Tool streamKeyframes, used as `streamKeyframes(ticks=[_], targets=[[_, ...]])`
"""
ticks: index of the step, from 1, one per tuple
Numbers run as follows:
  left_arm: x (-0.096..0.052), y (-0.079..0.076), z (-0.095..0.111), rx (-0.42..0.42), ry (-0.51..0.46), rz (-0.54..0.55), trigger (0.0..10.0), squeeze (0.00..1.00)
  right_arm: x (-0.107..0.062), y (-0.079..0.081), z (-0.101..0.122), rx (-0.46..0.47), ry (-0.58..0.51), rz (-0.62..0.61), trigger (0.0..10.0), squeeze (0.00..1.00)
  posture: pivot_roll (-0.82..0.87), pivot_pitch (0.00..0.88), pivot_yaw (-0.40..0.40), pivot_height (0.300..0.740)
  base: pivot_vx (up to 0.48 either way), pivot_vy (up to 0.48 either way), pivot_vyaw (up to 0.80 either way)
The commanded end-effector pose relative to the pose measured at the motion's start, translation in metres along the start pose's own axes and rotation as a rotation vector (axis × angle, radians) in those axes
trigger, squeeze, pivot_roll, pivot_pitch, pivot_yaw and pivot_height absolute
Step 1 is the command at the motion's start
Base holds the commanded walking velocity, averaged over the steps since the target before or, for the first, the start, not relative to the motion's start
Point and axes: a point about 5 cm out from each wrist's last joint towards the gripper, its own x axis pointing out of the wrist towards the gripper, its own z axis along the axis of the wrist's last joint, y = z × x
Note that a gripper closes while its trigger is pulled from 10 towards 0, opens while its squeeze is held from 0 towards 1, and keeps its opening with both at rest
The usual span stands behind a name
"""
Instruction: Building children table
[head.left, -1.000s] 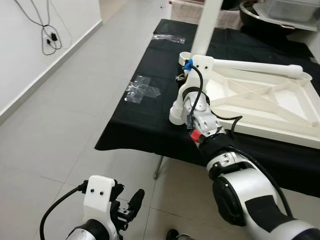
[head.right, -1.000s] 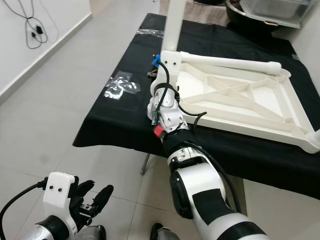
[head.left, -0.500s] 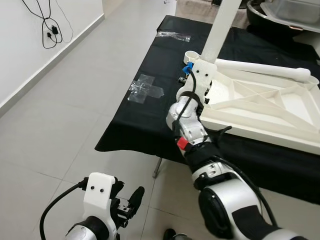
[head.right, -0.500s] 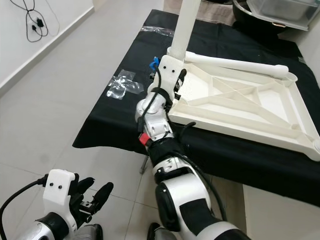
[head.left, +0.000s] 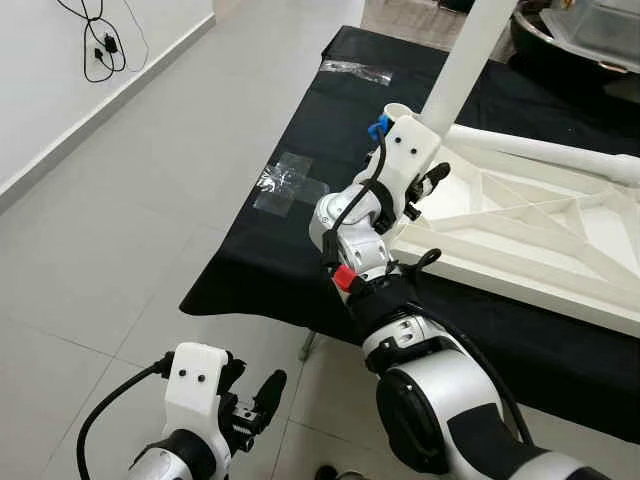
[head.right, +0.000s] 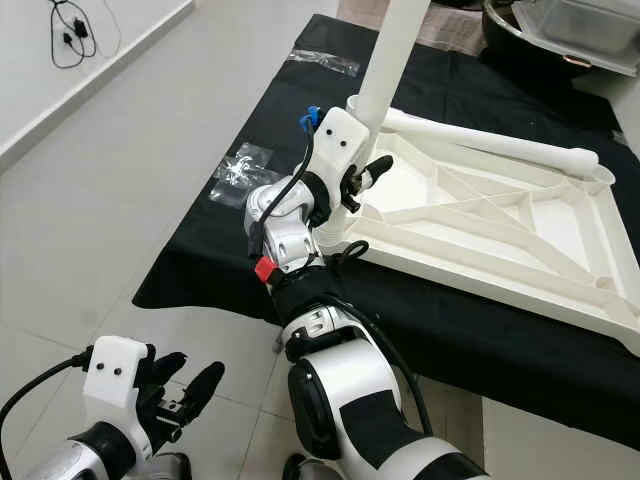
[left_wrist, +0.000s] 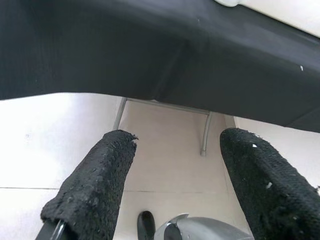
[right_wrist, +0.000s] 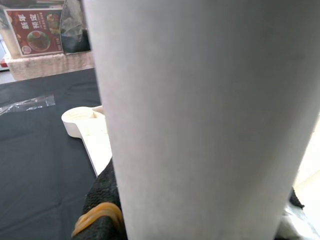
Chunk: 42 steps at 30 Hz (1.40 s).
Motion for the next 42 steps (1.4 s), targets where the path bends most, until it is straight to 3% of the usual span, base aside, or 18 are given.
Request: streamKeyframes(ticks=[1, 3, 6, 9, 11, 19, 20, 21, 22, 23, 37, 38, 40, 41, 42], targets=[[0.000, 0.001, -0.004, 0.005, 0.015, 0.017, 10.0, 0.00, -0.013, -0.012, -0.044, -0.050, 0.209, -0.047, 10.0, 0.00, 0.20, 0.232, -0.118, 0.740, 0.000, 0.000, 0.00], [0.000, -0.003, 0.003, 0.016, -0.015, -0.018, 10.0, 0.00, -0.010, -0.013, -0.041, -0.060, 0.173, -0.052, 10.0, 0.00, 0.20, 0.230, -0.118, 0.740, 0.000, 0.000, 0.00], [0.000, -0.014, 0.021, 0.094, -0.134, -0.121, 10.0, 0.00, -0.005, -0.016, -0.041, -0.064, 0.158, -0.052, 10.0, 0.00, 0.20, 0.226, -0.117, 0.740, 0.000, 0.000, 0.00], [-0.001, -0.017, 0.025, 0.123, -0.158, -0.148, 10.0, 0.00, -0.004, -0.017, -0.043, -0.062, 0.162, -0.045, 10.0, 0.00, 0.20, 0.226, -0.117, 0.740, 0.000, 0.000, 0.00], [-0.002, -0.024, 0.030, 0.184, -0.192, -0.184, 10.0, 0.00, -0.002, -0.022, -0.047, -0.088, 0.164, -0.050, 10.0, 0.00, 0.20, 0.220, -0.114, 0.740, 0.000, 0.000, 0.00], [0.000, -0.027, 0.037, 0.232, -0.248, -0.177, 10.0, 0.00, 0.003, -0.031, -0.058, -0.120, 0.178, -0.060, 10.0, 0.00, 0.20, 0.206, -0.112, 0.740, 0.000, 0.000, 0.00], [0.000, -0.027, 0.035, 0.243, -0.244, -0.178, 10.0, 0.00, 0.003, -0.031, -0.059, -0.116, 0.182, -0.054, 10.0, 0.18, 0.20, 0.197, -0.110, 0.740, 0.000, 0.000, 0.00], [0.000, -0.027, 0.034, 0.246, -0.242, -0.178, 10.0, 0.00, 0.003, -0.031, -0.059, -0.115, 0.180, -0.050, 10.0, 0.29, 0.20, 0.197, -0.110, 0.740, 0.000, 0.000, 0.00], [0.000, -0.027, 0.034, 0.246, -0.242, -0.178, 10.0, 0.00, 0.003, -0.031, -0.059, -0.115, 0.180, -0.050, 10.0, 0.29, 0.20, 0.197, -0.110, 0.740, 0.000, 0.000, 0.00], [0.001, -0.024, 0.032, 0.213, -0.237, -0.157, 10.0, 0.00, 0.003, -0.028, -0.059, -0.107, 0.188, 0.002, 10.0, 1.00, 0.19, 0.196, -0.108, 0.740, 0.000, 0.000, 0.00], [-0.001, -0.019, 0.020, 0.243, -0.193, -0.138, 10.0, 0.00, -0.001, -0.023, -0.054, -0.073, 0.170, 0.040, 10.0, 1.00, 0.19, 0.197, -0.113, 0.740, 0.000, 0.000, 0.00], [-0.001, -0.019, 0.020, 0.243, -0.191, -0.138, 10.0, 0.00, -0.002, -0.023, -0.056, -0.066, 0.180, 0.050, 10.0, 0.23, 0.19, 0.199, -0.114, 0.740, 0.000, 0.000, 0.00], [-0.001, -0.018, 0.019, 0.242, -0.188, -0.136, 10.0, 0.00, -0.002, -0.023, -0.057, -0.058, 0.192, 0.063, 10.0, 0.23, 0.19, 0.199, -0.114, 0.740, 0.000, 0.000, 0.00], [0.000, -0.018, 0.019, 0.242, -0.187, -0.135, 10.0, 0.00, -0.003, -0.023, -0.057, -0.055, 0.191, 0.069, 10.0, 0.00, 0.19, 0.200, -0.111, 0.740, 0.000, 0.000, 0.00], [0.000, -0.018, 0.018, 0.241, -0.186, -0.135, 10.0, 0.00, -0.003, -0.023, -0.057, -0.053, 0.189, 0.073, 10.0, 0.00, 0.19, 0.200, -0.111, 0.740, 0.000, 0.000, 0.00]])
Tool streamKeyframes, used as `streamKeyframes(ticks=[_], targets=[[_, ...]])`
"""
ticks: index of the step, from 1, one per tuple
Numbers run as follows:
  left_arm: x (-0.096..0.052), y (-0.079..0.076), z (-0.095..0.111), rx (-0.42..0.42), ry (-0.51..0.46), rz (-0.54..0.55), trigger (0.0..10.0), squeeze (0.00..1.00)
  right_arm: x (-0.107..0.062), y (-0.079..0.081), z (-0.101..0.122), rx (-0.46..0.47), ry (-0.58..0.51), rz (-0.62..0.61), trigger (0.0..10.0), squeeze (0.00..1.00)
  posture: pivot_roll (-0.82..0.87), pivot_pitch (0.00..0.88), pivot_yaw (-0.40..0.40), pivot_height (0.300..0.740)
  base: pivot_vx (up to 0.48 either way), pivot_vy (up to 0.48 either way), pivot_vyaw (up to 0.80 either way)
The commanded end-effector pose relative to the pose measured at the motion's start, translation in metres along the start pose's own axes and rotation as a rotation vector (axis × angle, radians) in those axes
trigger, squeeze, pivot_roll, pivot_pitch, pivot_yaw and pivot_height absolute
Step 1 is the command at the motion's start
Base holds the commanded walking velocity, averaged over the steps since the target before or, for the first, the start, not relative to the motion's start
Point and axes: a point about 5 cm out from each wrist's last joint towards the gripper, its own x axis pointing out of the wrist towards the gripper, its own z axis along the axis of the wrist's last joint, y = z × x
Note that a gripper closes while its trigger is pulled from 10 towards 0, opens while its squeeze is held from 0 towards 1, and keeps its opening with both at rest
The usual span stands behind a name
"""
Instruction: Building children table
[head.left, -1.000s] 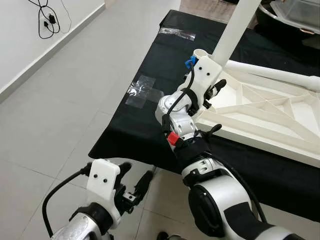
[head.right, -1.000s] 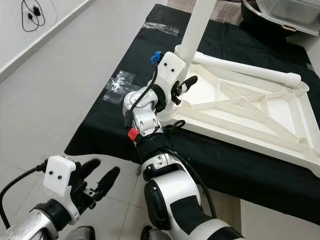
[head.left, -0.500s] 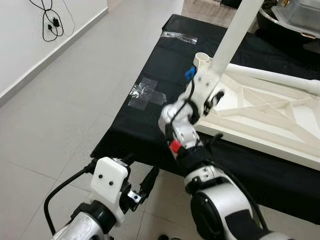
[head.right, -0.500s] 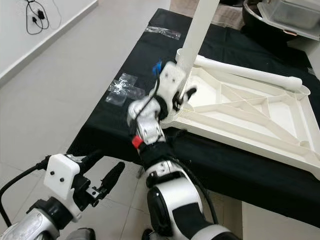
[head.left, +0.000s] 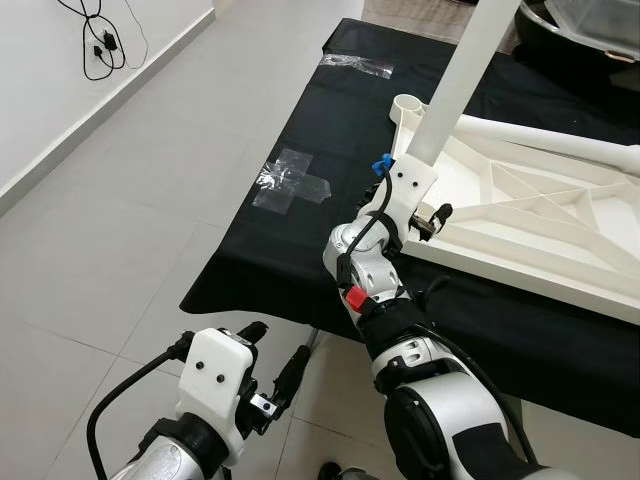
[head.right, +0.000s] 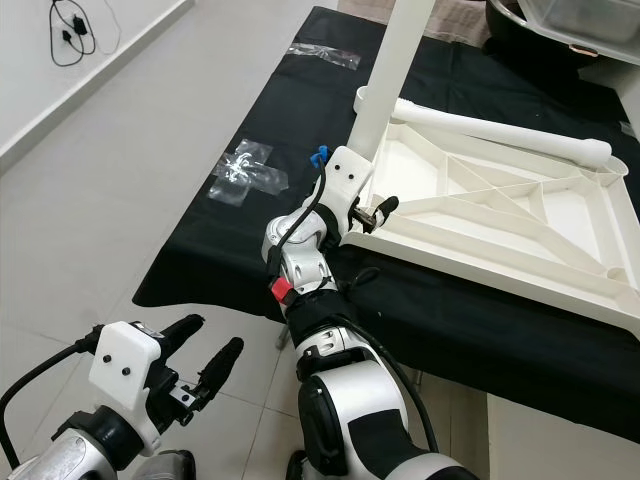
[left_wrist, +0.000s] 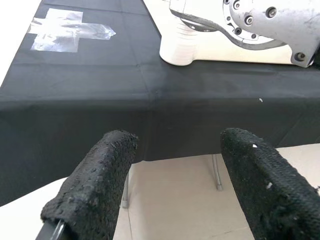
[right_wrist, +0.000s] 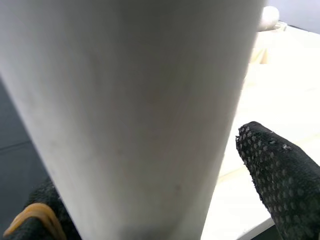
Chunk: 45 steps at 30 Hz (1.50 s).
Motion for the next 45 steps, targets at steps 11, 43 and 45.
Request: streamKeyframes(ticks=[11, 43, 45], targets=[[0.001, -0.001, -0.010, -0.005, 0.026, -0.006, 10.0, 0.00, -0.023, -0.001, -0.022, 0.046, 0.117, 0.110, 10.0, 0.00, 0.19, 0.198, -0.108, 0.740, 0.000, 0.000, 0.00], [0.006, 0.004, -0.019, 0.037, 0.027, -0.028, 10.0, 0.00, -0.051, -0.021, -0.035, 0.019, 0.182, 0.460, 10.0, 0.00, 0.17, 0.156, -0.109, 0.740, 0.000, 0.000, 0.00], [0.006, 0.004, -0.019, 0.039, 0.026, -0.028, 10.0, 0.00, -0.050, -0.024, -0.035, 0.011, 0.181, 0.463, 10.0, 0.00, 0.17, 0.154, -0.110, 0.740, 0.000, 0.000, 0.00]])
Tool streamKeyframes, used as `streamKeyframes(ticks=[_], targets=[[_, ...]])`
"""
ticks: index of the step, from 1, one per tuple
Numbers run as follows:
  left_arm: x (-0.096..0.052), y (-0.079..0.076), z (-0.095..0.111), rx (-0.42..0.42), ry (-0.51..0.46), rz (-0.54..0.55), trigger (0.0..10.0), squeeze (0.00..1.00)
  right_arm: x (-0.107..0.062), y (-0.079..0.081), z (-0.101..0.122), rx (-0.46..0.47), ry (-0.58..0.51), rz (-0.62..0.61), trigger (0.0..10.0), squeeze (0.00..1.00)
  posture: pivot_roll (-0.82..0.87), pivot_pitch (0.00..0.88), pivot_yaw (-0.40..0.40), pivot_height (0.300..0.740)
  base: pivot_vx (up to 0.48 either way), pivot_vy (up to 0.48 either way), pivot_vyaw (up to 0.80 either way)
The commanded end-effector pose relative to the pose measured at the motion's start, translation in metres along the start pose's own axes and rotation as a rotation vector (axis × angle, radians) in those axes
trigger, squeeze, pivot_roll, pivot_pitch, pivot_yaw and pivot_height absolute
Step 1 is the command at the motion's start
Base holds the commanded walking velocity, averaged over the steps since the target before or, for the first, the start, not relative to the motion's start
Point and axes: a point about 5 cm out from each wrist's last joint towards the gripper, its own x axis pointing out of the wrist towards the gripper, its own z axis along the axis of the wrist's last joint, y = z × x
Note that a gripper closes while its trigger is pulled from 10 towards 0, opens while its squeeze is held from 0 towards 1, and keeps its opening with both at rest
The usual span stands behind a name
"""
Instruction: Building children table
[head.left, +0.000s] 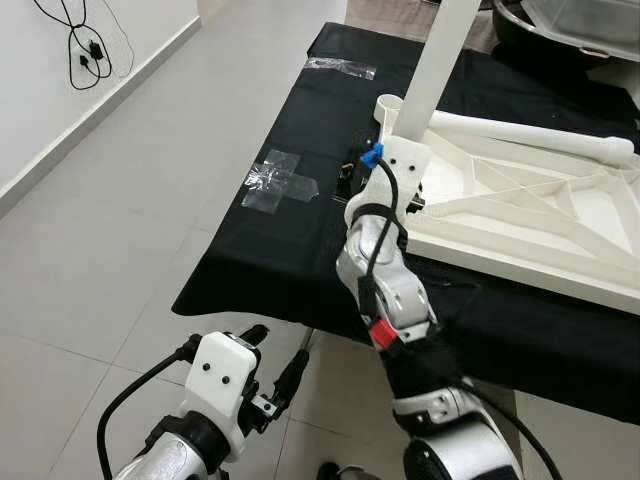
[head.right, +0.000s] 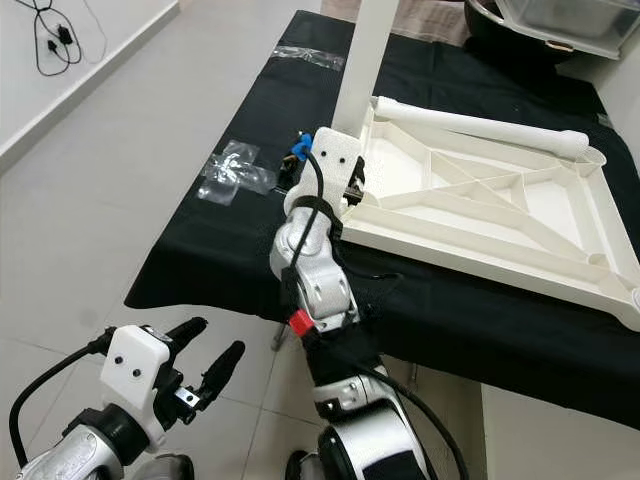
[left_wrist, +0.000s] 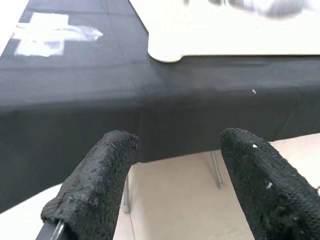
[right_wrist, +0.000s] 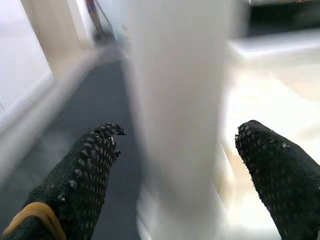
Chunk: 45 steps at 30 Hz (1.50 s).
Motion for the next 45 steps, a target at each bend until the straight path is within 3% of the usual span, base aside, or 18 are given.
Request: streamKeyframes(ticks=[1, 10, 14, 20, 23, 24, 25, 28, 31, 37, 45], targets=[[0.000, -0.001, -0.006, 0.008, 0.024, -0.010, 10.0, 0.00, -0.018, 0.017, -0.016, 0.080, 0.107, 0.044, 10.0, 0.00, 0.17, 0.152, -0.109, 0.740, 0.000, 0.000, 0.00], [0.001, 0.000, -0.007, 0.012, 0.021, -0.009, 10.0, 0.00, -0.022, 0.009, -0.017, 0.061, 0.111, 0.122, 10.0, 0.00, 0.17, 0.146, -0.111, 0.740, 0.000, 0.000, 0.00], [0.002, 0.001, -0.008, 0.011, 0.020, -0.005, 10.0, 0.00, -0.028, 0.003, -0.018, 0.065, 0.127, 0.218, 10.0, 0.00, 0.16, 0.141, -0.110, 0.740, 0.000, 0.000, 0.00], [0.004, 0.003, -0.011, 0.010, 0.017, 0.014, 10.0, 0.00, -0.033, -0.011, -0.022, -0.014, 0.119, 0.308, 10.0, 0.00, 0.15, 0.126, -0.115, 0.740, 0.000, 0.000, 0.00], [0.003, 0.012, -0.016, 0.012, 0.042, 0.082, 10.0, 0.00, -0.033, -0.044, -0.024, -0.179, 0.019, 0.299, 10.0, 0.00, 0.15, 0.109, -0.119, 0.740, 0.000, 0.000, 0.00], [0.003, 0.012, -0.016, 0.012, 0.042, 0.082, 10.0, 0.00, -0.033, -0.044, -0.024, -0.179, 0.019, 0.299, 10.0, 0.00, 0.15, 0.109, -0.119, 0.740, 0.000, 0.000, 0.00], [0.003, 0.014, -0.017, 0.012, 0.050, 0.100, 10.0, 0.00, -0.033, -0.051, -0.023, -0.226, -0.020, 0.294, 10.0, 0.00, 0.15, 0.109, -0.119, 0.740, 0.000, 0.000, 0.00], [0.004, 0.019, -0.022, 0.005, 0.072, 0.143, 10.0, 0.00, -0.040, -0.073, -0.029, -0.304, -0.005, 0.300, 10.0, 0.00, 0.14, 0.090, -0.118, 0.740, 0.000, 0.000, 0.00], [0.005, 0.023, -0.024, 0.008, 0.078, 0.177, 10.0, 0.00, -0.050, -0.083, -0.030, -0.294, 0.009, 0.274, 10.0, 0.00, 0.14, 0.084, -0.106, 0.740, 0.000, 0.000, 0.00], [0.007, 0.031, -0.026, 0.034, 0.084, 0.239, 10.0, 0.00, -0.065, -0.091, -0.035, -0.257, 0.056, 0.265, 10.0, 0.00, 0.14, 0.088, -0.093, 0.740, 0.000, 0.000, -0.20], [-0.005, 0.054, -0.024, 0.036, 0.086, 0.438, 10.0, 0.00, -0.063, -0.103, -0.037, -0.310, 0.039, 0.235, 10.0, 0.00, 0.14, 0.063, -0.095, 0.740, 0.000, 0.000, -0.50]])
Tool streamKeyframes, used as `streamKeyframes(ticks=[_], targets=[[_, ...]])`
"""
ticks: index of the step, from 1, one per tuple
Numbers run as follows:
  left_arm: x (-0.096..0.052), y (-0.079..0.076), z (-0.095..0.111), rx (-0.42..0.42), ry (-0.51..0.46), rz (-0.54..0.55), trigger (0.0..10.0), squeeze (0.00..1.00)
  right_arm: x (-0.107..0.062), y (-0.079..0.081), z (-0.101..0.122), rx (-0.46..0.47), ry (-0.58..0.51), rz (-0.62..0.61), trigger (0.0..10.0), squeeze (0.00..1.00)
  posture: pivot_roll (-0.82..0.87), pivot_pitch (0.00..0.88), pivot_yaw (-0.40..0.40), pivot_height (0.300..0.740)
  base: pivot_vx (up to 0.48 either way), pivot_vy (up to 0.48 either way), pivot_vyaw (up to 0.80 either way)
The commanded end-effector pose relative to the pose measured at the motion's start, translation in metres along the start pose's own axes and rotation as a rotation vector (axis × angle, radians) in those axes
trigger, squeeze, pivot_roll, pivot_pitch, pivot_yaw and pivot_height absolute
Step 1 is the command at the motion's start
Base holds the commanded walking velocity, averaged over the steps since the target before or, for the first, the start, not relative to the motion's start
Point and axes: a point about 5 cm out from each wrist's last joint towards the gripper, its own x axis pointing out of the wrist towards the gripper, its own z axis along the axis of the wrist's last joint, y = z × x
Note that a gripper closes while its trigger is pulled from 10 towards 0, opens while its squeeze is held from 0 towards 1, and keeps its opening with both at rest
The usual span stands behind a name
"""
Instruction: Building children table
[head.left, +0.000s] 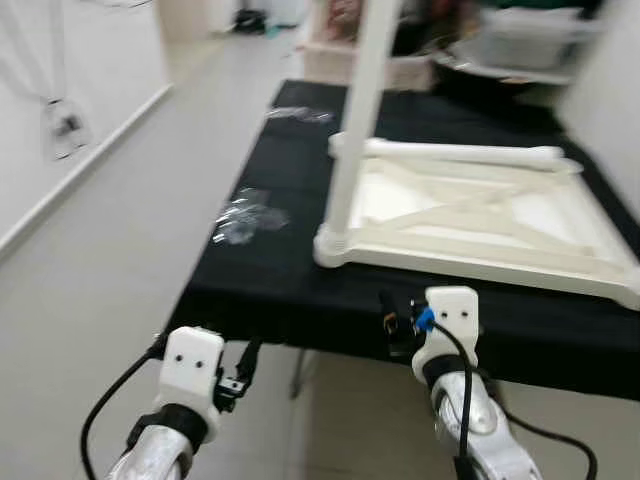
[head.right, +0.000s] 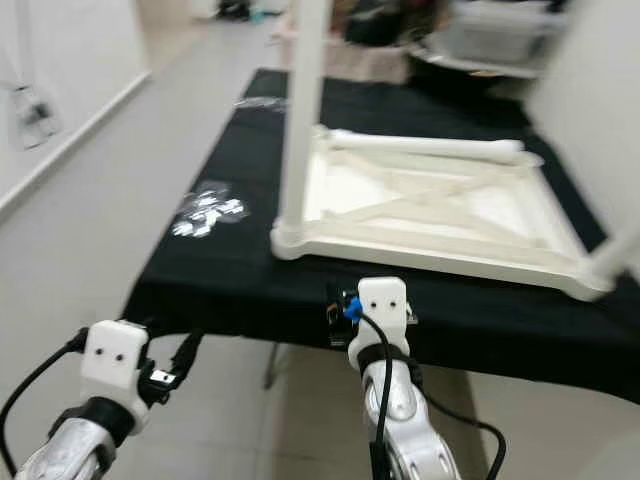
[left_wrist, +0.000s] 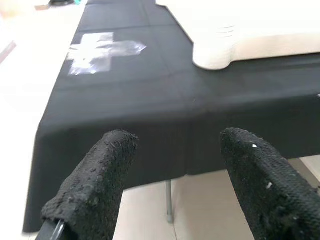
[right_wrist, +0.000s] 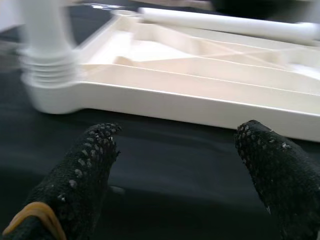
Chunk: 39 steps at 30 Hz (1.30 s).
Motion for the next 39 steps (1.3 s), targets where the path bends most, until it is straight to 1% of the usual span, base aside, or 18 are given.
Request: streamKeyframes(ticks=[1, 2, 3, 4, 5, 6, 7, 9, 12, 13, 15, 16, 17, 18, 20, 24, 28, 39], targets=[[-0.001, 0.015, -0.001, 0.011, 0.015, 0.101, 10.0, 0.00, 0.006, -0.007, 0.003, -0.042, -0.034, -0.024, 10.0, 0.00, 0.14, 0.062, -0.096, 0.740, 0.000, 0.000, 0.00], [0.000, 0.027, 0.002, 0.024, 0.003, 0.168, 10.0, 0.00, 0.012, -0.014, 0.005, -0.064, -0.043, -0.056, 10.0, 0.00, 0.14, 0.058, -0.100, 0.740, 0.000, 0.000, 0.00], [0.000, 0.027, 0.002, 0.024, 0.003, 0.168, 10.0, 0.00, 0.012, -0.014, 0.005, -0.064, -0.043, -0.056, 10.0, 0.00, 0.14, 0.058, -0.100, 0.740, 0.000, 0.000, 0.00], [0.000, 0.042, 0.006, 0.056, -0.006, 0.246, 10.0, 0.00, 0.020, -0.024, 0.008, -0.076, -0.049, -0.100, 10.0, 0.00, 0.15, 0.054, -0.105, 0.740, 0.000, 0.000, 0.00], [0.000, 0.042, 0.006, 0.056, -0.006, 0.246, 10.0, 0.00, 0.020, -0.024, 0.008, -0.076, -0.049, -0.100, 10.0, 0.00, 0.15, 0.054, -0.105, 0.740, 0.000, 0.000, 0.00], [0.001, 0.052, 0.009, 0.080, -0.012, 0.296, 10.0, 0.00, 0.024, -0.031, 0.010, -0.080, -0.052, -0.130, 10.0, 0.00, 0.15, 0.053, -0.105, 0.740, 0.000, 0.000, 0.00], [0.001, 0.060, 0.012, 0.096, -0.022, 0.329, 10.0, 0.00, 0.028, -0.039, 0.012, -0.047, -0.046, -0.187, 10.0, 0.00, 0.15, 0.050, -0.102, 0.740, 0.000, 0.000, 0.00], [0.001, 0.060, 0.012, 0.096, -0.022, 0.329, 10.0, 0.00, 0.028, -0.039, 0.012, -0.047, -0.046, -0.187, 10.0, 0.00, 0.15, 0.050, -0.102, 0.740, 0.000, 0.000, 0.00], [0.001, 0.082, 0.028, 0.120, -0.085, 0.439, 10.0, 0.00, 0.039, -0.058, 0.023, -0.034, -0.072, -0.294, 10.0, 0.00, 0.15, 0.043, -0.114, 0.740, 0.000, 0.000, 0.00], [0.001, 0.082, 0.028, 0.120, -0.085, 0.439, 10.0, 0.00, 0.039, -0.058, 0.023, -0.034, -0.072, -0.294, 10.0, 0.00, 0.15, 0.043, -0.114, 0.740, 0.000, 0.000, 0.00], [0.002, 0.096, 0.038, 0.180, -0.114, 0.503, 10.0, 0.00, 0.046, -0.066, 0.031, -0.024, -0.096, -0.324, 10.0, 0.00, 0.15, 0.040, -0.118, 0.740, 0.000, 0.000, 0.00], [0.002, 0.096, 0.038, 0.180, -0.114, 0.503, 10.0, 0.00, 0.046, -0.066, 0.031, -0.024, -0.096, -0.324, 10.0, 0.00, 0.15, 0.040, -0.118, 0.740, 0.000, 0.000, 0.00], [0.002, 0.105, 0.043, 0.204, -0.124, 0.539, 10.0, 0.00, 0.049, -0.072, 0.036, -0.027, -0.111, -0.351, 10.0, 0.00, 0.15, 0.035, -0.117, 0.740, 0.000, 0.000, 0.00], [0.002, 0.105, 0.043, 0.204, -0.124, 0.539, 10.0, 0.00, 0.049, -0.072, 0.036, -0.027, -0.111, -0.351, 10.0, 0.00, 0.15, 0.035, -0.117, 0.740, 0.000, 0.000, 0.00], [0.001, 0.117, 0.048, 0.229, -0.136, 0.582, 10.0, 0.00, 0.054, -0.079, 0.042, -0.038, -0.132, -0.390, 10.0, 0.00, 0.15, 0.032, -0.118, 0.740, 0.122, 0.000, 0.00], [0.003, 0.123, 0.052, 0.262, -0.150, 0.586, 10.0, 0.00, 0.059, -0.091, 0.047, -0.010, -0.153, -0.457, 10.0, 0.00, 0.15, 0.028, -0.118, 0.740, 0.304, 0.000, 0.00], [0.005, 0.123, 0.054, 0.266, -0.154, 0.579, 10.0, 0.00, 0.061, -0.096, 0.050, -0.001, -0.160, -0.496, 10.0, 0.00, 0.15, 0.023, -0.115, 0.740, 0.356, 0.000, 0.00], [0.012, 0.115, 0.051, 0.249, -0.151, 0.535, 10.0, 0.00, 0.065, -0.093, 0.051, 0.031, -0.167, -0.498, 10.0, 0.00, 0.15, 0.013, -0.106, 0.740, 0.388, 0.000, 0.00]])
